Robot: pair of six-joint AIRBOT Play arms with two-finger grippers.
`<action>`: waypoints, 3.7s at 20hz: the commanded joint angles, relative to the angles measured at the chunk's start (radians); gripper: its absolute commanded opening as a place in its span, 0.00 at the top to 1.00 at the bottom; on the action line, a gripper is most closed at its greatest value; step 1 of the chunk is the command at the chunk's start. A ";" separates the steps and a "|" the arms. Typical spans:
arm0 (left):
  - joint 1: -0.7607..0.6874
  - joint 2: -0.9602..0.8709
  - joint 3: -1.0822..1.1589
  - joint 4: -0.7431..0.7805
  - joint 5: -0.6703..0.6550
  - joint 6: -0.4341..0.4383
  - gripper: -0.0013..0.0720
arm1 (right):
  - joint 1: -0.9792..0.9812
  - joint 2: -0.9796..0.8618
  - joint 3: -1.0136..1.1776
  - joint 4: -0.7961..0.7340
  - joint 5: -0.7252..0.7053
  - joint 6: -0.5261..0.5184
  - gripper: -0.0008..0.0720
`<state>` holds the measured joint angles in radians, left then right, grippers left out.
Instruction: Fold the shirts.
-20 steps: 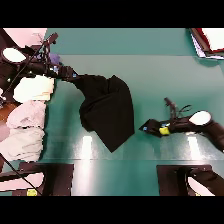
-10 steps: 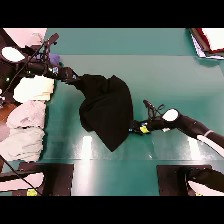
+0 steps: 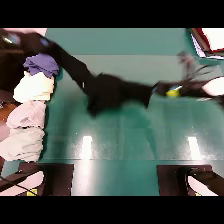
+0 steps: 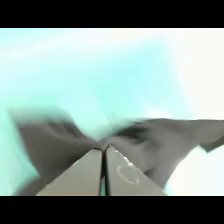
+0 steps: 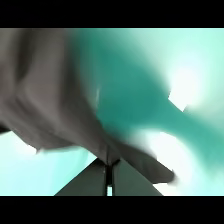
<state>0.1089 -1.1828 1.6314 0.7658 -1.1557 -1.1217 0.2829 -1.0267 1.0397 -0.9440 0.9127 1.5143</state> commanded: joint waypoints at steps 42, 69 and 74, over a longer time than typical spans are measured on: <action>-0.178 0.226 -0.844 0.085 0.166 -0.058 0.95 | 0.409 -0.384 0.194 -0.268 0.098 -0.075 0.23; 0.014 0.240 0.346 0.045 0.060 -0.105 0.95 | -0.172 0.159 0.679 -0.595 0.112 0.056 0.96; 0.014 0.290 0.423 0.011 0.016 -0.106 0.95 | -0.224 0.235 0.779 -0.595 0.140 0.055 0.96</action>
<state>0.1219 -0.9169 1.9961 0.7982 -1.1152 -1.2263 0.0971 -0.8356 1.7576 -1.5364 1.0313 1.5688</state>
